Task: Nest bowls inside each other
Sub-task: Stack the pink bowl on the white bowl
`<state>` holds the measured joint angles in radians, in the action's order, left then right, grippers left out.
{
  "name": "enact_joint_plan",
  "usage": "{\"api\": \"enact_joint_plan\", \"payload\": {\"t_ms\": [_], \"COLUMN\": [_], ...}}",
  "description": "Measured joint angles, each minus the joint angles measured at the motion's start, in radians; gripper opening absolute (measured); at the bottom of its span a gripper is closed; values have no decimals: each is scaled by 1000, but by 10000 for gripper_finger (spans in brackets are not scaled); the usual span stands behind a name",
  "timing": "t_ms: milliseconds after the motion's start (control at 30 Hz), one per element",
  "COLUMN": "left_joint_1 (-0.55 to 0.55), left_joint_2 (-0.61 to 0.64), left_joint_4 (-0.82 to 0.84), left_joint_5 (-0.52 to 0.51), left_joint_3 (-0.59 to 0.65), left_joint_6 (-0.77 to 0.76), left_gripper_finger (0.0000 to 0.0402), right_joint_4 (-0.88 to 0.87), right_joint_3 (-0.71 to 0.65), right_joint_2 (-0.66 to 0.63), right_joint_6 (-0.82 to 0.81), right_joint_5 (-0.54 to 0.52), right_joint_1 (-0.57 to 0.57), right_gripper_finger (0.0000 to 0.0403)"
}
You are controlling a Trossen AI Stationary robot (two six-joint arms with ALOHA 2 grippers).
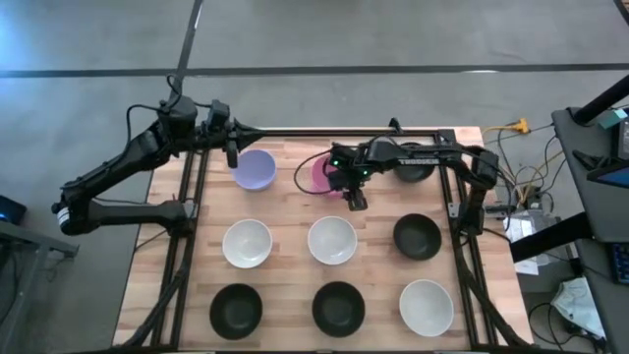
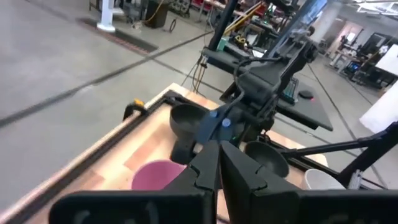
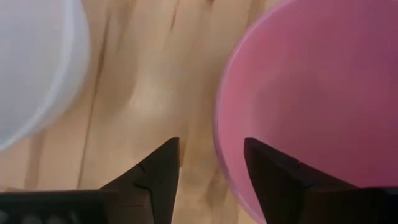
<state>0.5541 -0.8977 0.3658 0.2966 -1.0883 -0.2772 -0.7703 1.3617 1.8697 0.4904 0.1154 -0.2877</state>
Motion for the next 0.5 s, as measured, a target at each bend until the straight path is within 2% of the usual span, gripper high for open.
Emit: {"api": "enact_joint_plan", "payload": {"t_ms": [167,367,500], "left_joint_1": [0,0,0], "left_joint_2": [10,2,-10], "left_joint_4": [-5,-4,-3], "left_joint_5": [0,-1,-1], "left_joint_3": [1,1,1], "left_joint_6": [-30,-32,-32], "left_gripper_finger": [0,0,0], "right_joint_4": [-1,6,-1], "right_joint_3": [-1,1,11], "right_joint_2": [43,23,-6], "right_joint_6": [0,0,-2], "right_joint_5": [-41,-39,-40], "right_joint_1": [-1,0,-1], "right_gripper_finger": [127,25,12]}}
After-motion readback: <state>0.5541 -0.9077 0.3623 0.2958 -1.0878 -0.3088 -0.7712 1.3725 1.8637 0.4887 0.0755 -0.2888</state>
